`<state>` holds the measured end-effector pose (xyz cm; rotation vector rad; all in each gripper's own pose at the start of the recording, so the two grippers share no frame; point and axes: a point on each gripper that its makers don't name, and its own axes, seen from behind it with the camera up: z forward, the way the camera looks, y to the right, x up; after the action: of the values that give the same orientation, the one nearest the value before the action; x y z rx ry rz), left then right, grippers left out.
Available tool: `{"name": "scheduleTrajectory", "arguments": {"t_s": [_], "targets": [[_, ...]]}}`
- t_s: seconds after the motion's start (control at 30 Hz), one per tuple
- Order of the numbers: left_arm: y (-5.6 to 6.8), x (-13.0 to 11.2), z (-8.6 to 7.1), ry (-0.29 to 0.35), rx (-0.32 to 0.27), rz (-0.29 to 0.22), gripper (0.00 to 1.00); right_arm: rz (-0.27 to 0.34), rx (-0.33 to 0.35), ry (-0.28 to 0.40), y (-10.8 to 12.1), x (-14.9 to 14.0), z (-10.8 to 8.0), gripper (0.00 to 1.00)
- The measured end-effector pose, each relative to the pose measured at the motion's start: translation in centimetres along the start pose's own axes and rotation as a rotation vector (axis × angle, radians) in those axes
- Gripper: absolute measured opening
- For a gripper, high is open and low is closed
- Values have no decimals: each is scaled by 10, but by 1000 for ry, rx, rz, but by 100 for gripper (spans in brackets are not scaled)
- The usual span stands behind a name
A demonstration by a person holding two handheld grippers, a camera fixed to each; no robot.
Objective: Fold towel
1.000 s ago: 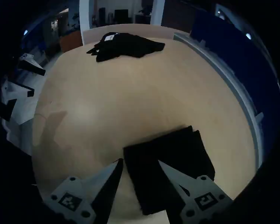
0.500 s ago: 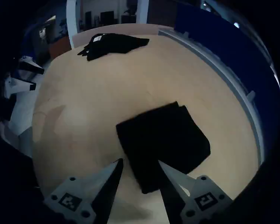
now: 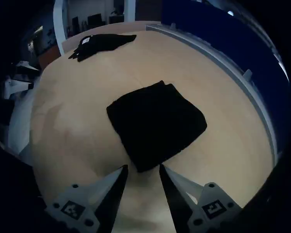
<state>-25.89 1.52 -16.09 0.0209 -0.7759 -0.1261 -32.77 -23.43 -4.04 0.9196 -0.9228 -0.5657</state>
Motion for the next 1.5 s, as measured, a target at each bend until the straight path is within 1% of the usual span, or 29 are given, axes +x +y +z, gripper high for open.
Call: {"name": "scheduleTrajectory", "arguments": {"t_s": [0.23, 0.27, 0.33, 0.43, 0.5, 0.63, 0.83, 1.03, 1.17, 1.37, 1.5], "targets": [[2, 0, 0, -1, -4, 6, 97, 27, -6, -3, -1, -4, 7, 61], [2, 0, -1, -1, -4, 6, 97, 33, -6, -4, -1, -4, 8, 60], [2, 0, -1, -2, -4, 5, 97, 48, -9, -10, -1, -6, 10, 53], [2, -1, -1, -3, -3, 4, 97, 65, -9, -12, -1, -9, 12, 36], [2, -1, -1, -3, -3, 5, 97, 73, -6, -10, -2, -10, 13, 27], [2, -2, 0, -4, -3, 8, 97, 82, 3, -10, -5, -11, 14, 20], [3, 0, 0, -5, -5, 14, 97, 89, -2, -6, -6, -11, 17, 18], [3, 0, 0, -5, -6, 14, 97, 99, -10, 2, -5, -10, 19, 6], [2, 1, 0, -5, -6, 15, 97, 102, -17, 12, -3, -9, 19, 3], [2, 3, 0, -4, -8, 19, 97, 71, -39, 38, 2, -1, 10, 3], [3, 7, 1, 4, -10, 22, 97, 62, -57, 73, 10, 15, -4, 3]]}}
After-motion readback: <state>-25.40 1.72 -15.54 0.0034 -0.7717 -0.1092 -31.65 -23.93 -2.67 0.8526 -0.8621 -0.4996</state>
